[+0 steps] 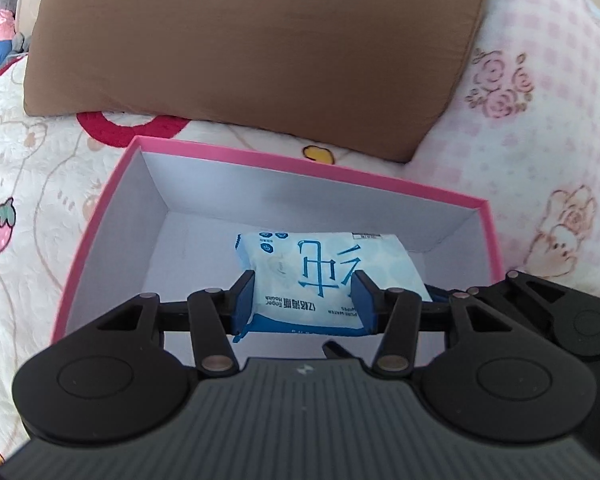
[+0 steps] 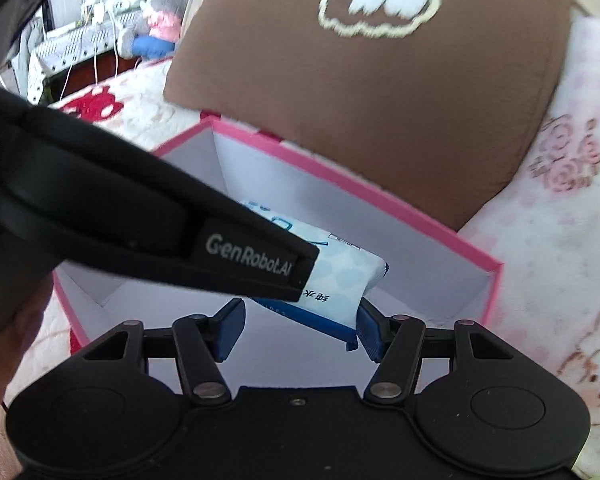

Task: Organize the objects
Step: 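Lower the wet-wipes pack into the pink box and open the left tool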

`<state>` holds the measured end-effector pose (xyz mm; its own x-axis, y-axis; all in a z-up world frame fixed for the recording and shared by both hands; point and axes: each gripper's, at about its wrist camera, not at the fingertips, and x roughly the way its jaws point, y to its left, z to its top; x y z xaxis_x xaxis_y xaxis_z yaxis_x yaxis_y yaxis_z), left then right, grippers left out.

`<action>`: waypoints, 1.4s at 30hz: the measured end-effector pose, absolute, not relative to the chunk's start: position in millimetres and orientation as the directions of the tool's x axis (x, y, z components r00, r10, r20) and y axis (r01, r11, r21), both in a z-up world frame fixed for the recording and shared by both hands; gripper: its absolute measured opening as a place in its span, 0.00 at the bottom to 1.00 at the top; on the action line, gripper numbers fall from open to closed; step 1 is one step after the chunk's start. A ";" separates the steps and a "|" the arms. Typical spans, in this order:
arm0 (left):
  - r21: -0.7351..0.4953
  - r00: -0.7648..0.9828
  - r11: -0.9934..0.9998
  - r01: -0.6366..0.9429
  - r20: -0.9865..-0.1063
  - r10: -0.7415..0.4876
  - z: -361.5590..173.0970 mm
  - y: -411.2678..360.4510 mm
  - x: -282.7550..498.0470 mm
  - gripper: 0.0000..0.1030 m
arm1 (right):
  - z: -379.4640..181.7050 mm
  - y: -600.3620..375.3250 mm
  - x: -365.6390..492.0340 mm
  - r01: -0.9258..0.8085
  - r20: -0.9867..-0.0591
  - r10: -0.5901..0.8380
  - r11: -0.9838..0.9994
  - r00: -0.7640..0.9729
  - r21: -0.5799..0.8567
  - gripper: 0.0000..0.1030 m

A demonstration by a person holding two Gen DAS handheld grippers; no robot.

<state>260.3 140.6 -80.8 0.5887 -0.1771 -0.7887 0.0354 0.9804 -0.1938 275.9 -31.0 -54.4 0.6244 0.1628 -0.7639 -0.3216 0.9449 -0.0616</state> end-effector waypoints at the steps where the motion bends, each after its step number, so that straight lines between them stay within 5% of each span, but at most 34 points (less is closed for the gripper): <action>1: -0.192 0.583 0.981 0.035 -0.793 -0.176 -84.2 142.5 263.0 0.47 | -59.0 -26.6 279.0 -0.329 -0.767 0.156 0.941 0.622 -0.075 0.62; 14: -0.349 0.535 0.935 -0.067 -0.803 -0.261 -120.6 185.1 279.3 0.45 | -91.5 -6.7 300.3 -0.302 -0.851 0.203 0.952 0.485 0.055 0.66; 17: -0.306 0.524 0.948 -0.089 -0.824 -0.216 -126.2 184.7 282.2 0.38 | -94.4 -7.7 305.2 -0.262 -0.862 0.218 0.959 0.457 0.104 0.67; 26: -0.292 0.524 0.951 -0.102 -0.828 -0.199 -134.8 187.4 285.9 0.37 | -108.7 -9.1 321.6 -0.191 -0.876 0.273 0.958 0.397 0.212 0.68; 32: -0.303 0.553 0.950 -0.070 -0.805 -0.216 -131.3 174.7 291.8 0.37 | -113.6 -14.7 325.7 -0.085 -0.893 0.110 0.993 0.437 0.081 0.57; 42: -0.253 0.546 0.958 -0.132 -0.826 -0.143 -133.9 186.2 290.9 0.40 | -119.4 -3.7 329.1 -0.120 -0.906 0.172 0.984 0.387 0.135 0.58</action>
<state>290.9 186.2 -133.9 0.5458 -0.1425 -0.8257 -0.1322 0.9585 -0.2528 329.1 -3.7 -119.4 0.3868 0.1718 -0.9060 -0.1195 0.9835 0.1354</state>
